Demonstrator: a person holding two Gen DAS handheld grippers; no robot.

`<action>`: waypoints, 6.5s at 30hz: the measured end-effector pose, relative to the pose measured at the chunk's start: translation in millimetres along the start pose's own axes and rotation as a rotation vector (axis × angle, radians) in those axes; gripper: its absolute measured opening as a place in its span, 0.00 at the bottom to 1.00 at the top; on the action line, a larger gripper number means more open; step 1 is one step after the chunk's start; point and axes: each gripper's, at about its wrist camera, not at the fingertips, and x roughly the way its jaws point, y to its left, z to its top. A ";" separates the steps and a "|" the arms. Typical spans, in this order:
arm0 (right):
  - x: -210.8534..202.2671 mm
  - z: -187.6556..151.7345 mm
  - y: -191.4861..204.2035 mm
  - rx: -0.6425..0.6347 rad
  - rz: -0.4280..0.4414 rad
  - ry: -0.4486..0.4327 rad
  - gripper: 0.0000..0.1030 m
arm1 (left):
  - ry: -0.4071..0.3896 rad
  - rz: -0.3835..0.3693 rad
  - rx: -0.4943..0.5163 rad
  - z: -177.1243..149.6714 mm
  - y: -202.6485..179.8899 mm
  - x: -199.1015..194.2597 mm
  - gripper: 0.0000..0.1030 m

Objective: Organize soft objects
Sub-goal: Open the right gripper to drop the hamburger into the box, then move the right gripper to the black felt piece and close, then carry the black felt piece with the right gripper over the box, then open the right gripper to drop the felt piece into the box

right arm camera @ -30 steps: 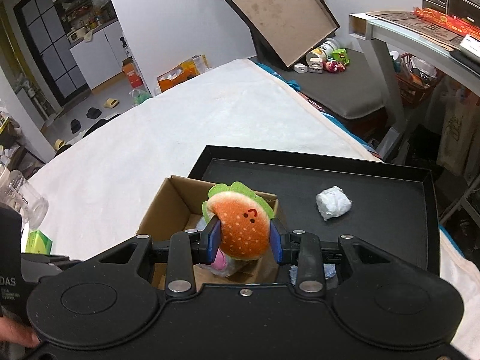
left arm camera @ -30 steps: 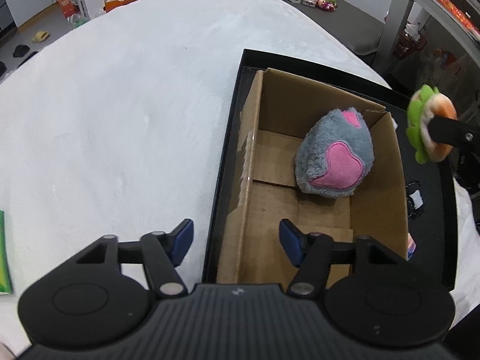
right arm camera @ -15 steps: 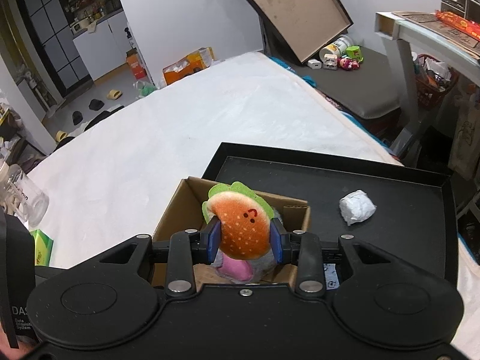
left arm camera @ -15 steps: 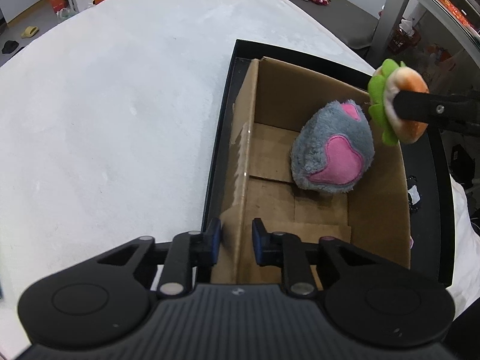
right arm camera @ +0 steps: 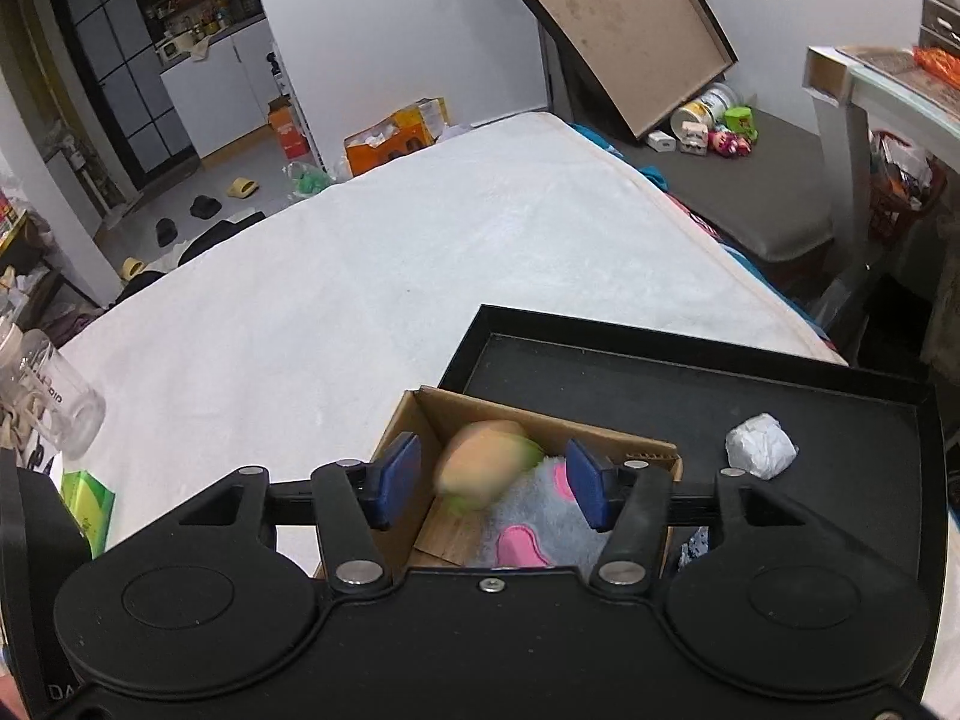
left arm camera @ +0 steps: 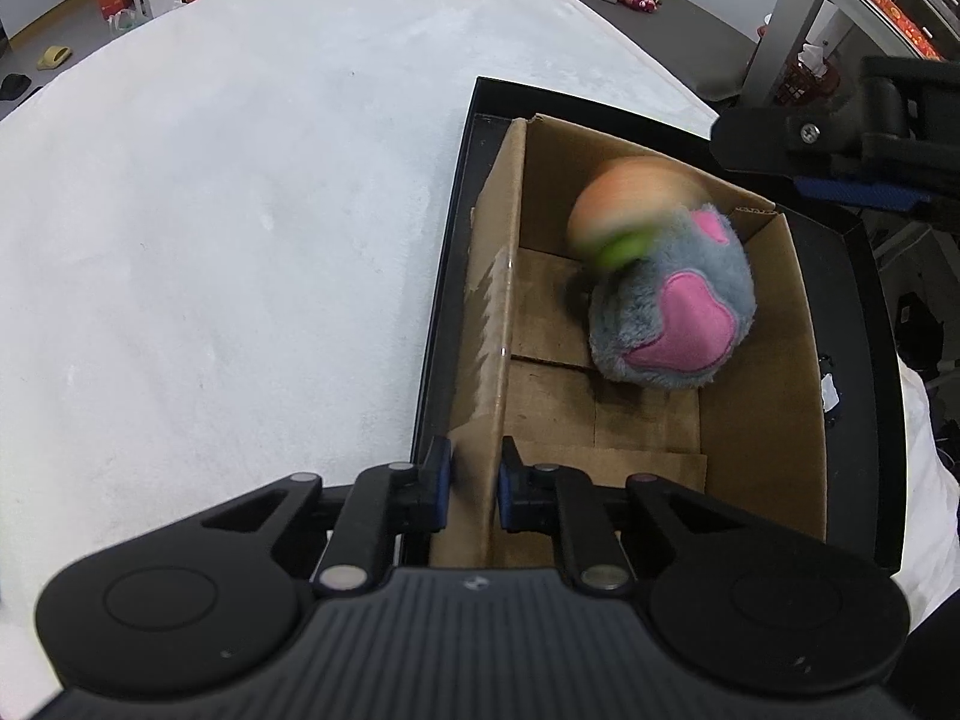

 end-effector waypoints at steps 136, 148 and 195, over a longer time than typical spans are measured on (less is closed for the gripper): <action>-54.0 -50.0 -112.8 0.101 -0.139 -0.083 0.29 | -0.027 0.193 0.004 7.1 -29.9 -18.5 0.64; -50.3 -38.0 -80.9 0.050 -0.112 -0.079 0.29 | -0.030 0.147 -0.005 -2.1 -17.9 -13.4 0.61; -15.3 -30.1 9.8 0.013 0.065 -0.006 0.65 | 0.024 0.041 -0.001 -17.2 4.7 10.3 0.18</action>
